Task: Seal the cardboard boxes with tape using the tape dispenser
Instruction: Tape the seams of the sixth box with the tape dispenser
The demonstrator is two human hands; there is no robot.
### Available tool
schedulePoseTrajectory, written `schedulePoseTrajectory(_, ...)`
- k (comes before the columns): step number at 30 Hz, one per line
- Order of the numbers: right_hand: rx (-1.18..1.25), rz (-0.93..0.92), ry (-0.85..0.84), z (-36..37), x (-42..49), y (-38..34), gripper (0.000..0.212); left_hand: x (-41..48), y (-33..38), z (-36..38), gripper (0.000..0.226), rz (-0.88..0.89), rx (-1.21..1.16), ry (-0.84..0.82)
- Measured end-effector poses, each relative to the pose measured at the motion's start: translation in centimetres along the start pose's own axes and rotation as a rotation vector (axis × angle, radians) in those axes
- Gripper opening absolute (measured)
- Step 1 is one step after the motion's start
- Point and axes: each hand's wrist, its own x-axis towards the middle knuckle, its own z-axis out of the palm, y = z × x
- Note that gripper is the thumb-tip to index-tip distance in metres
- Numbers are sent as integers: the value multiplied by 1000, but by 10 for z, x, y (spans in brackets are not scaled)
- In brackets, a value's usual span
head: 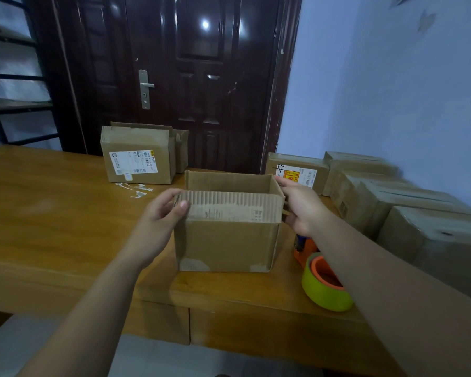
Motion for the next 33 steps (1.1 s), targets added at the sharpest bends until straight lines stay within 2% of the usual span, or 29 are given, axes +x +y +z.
schedulePoseTrajectory(2, 48, 6, -11, 0, -3, 2, 26, -2, -1, -11, 34, 4, -38, -179)
schedulePoseTrajectory(4, 52, 3, -43, 0, -3, 4, 34, -2, 2, -19, 49, -31, -61, -313)
schedulePoseTrajectory(7, -66, -42, -102, 2, -6, 4, 43, -1, 9, -18, 48, -46, 58, -407)
schedulePoseTrajectory(8, -116, -54, -111, 4, -7, 4, 41, -1, 9, -16, 38, -36, 96, -389)
schedulePoseTrajectory(10, -169, -64, -119, 6, -4, 7, 52, -2, 10, -11, 19, -22, 104, -315)
schedulePoseTrajectory(13, -184, -68, -97, 9, -4, 7, 54, -7, 16, -2, 24, -30, 40, -193)
schedulePoseTrajectory(17, -214, -122, -75, 9, -8, 10, 34, -5, 13, 19, 13, -62, 126, 179)
schedulePoseTrajectory(19, -205, -143, -50, 6, -9, 11, 38, -4, 11, 29, 32, -105, 101, 299)
schedulePoseTrajectory(21, -90, -181, -15, 3, -13, 8, 27, -2, 11, 34, 50, -109, 103, 343)
schedulePoseTrajectory(23, -76, -234, 12, 3, -19, 6, 28, 1, 13, 35, 57, -100, 208, 375)
schedulePoseTrajectory(26, -445, -353, -16, 6, -30, 12, 21, 5, 20, 37, 60, 46, 625, 384)
schedulePoseTrajectory(28, -620, -415, 32, 7, -29, 19, 17, 5, 24, 45, 56, 139, 902, 294)
schedulePoseTrajectory(30, -663, -436, 69, 6, -28, 21, 17, 5, 26, 55, 45, 130, 1002, 159)
schedulePoseTrajectory(31, -671, -446, 69, 6, -28, 19, 17, 4, 25, 59, 47, 112, 1041, 102)
schedulePoseTrajectory(33, -681, -440, 35, 4, -29, 13, 16, 0, 24, 62, 70, 123, 1132, 44)
